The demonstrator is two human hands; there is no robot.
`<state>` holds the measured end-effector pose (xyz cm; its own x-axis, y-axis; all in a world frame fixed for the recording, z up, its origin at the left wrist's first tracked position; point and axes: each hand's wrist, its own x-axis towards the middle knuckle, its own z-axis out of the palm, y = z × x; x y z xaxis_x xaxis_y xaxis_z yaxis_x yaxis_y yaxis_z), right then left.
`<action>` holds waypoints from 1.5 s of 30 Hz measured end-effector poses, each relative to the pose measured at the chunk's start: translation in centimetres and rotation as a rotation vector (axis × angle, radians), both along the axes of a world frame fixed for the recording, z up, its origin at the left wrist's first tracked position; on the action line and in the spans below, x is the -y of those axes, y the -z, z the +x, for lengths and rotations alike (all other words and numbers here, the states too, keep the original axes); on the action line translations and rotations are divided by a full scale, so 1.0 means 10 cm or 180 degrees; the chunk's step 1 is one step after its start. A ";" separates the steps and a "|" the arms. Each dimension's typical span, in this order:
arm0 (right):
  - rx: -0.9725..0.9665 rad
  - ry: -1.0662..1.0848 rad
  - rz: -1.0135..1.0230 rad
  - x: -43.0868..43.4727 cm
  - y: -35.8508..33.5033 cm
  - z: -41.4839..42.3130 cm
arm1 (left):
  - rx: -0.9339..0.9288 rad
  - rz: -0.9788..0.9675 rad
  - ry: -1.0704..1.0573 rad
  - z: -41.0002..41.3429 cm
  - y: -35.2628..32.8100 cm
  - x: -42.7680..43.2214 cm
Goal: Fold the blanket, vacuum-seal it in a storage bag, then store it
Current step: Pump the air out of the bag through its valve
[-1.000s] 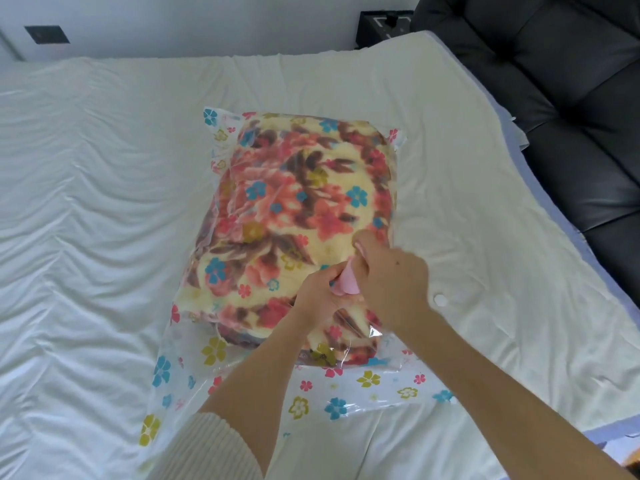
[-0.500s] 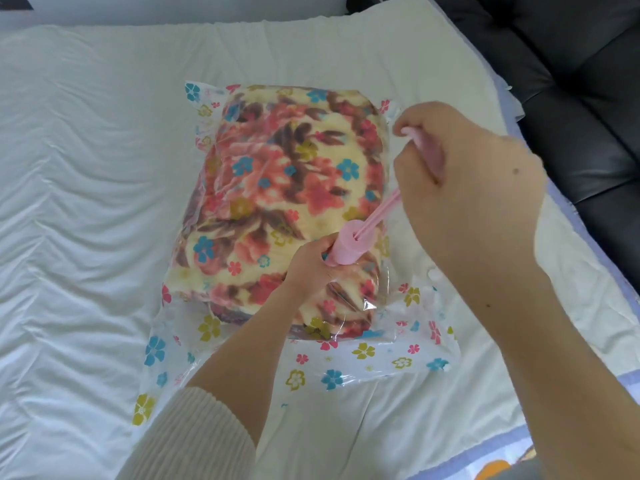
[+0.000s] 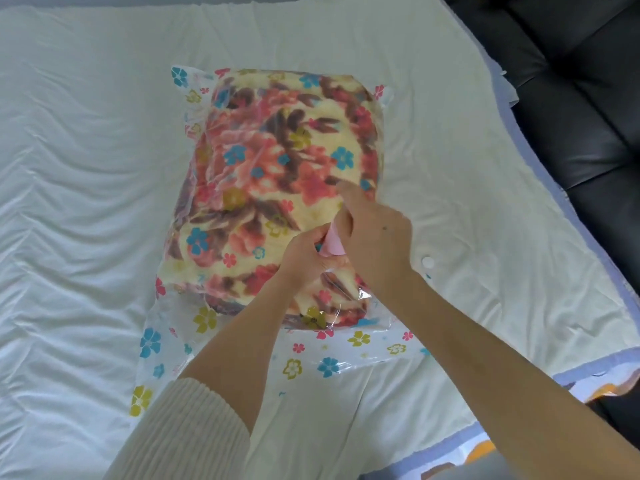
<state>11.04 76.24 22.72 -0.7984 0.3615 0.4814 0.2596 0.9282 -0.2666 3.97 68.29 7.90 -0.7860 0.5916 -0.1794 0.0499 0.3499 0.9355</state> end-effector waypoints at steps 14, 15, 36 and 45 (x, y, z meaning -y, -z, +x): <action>0.0299 -0.0266 0.0275 -0.05 -0.07 -0.05 | 0.0078 0.0029 -0.0070 0.01 -0.05 0.02; 0.0127 -0.0384 0.0167 -0.06 -0.26 -0.04 | 0.0087 0.0031 -0.0098 0.00 -0.06 0.02; 0.0771 -0.0129 -0.0093 -0.07 0.42 -0.07 | -0.0335 -0.0636 0.0093 0.09 -0.28 -0.05; 0.0290 -0.0304 -0.0098 0.01 -0.29 0.03 | -0.1010 -0.1291 0.0272 0.10 -0.52 -0.15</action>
<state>11.35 76.10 25.67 -0.8699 0.2953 0.3951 0.1948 0.9416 -0.2747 4.96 69.78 13.05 -0.7909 0.5884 -0.1682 0.3532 0.6634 0.6597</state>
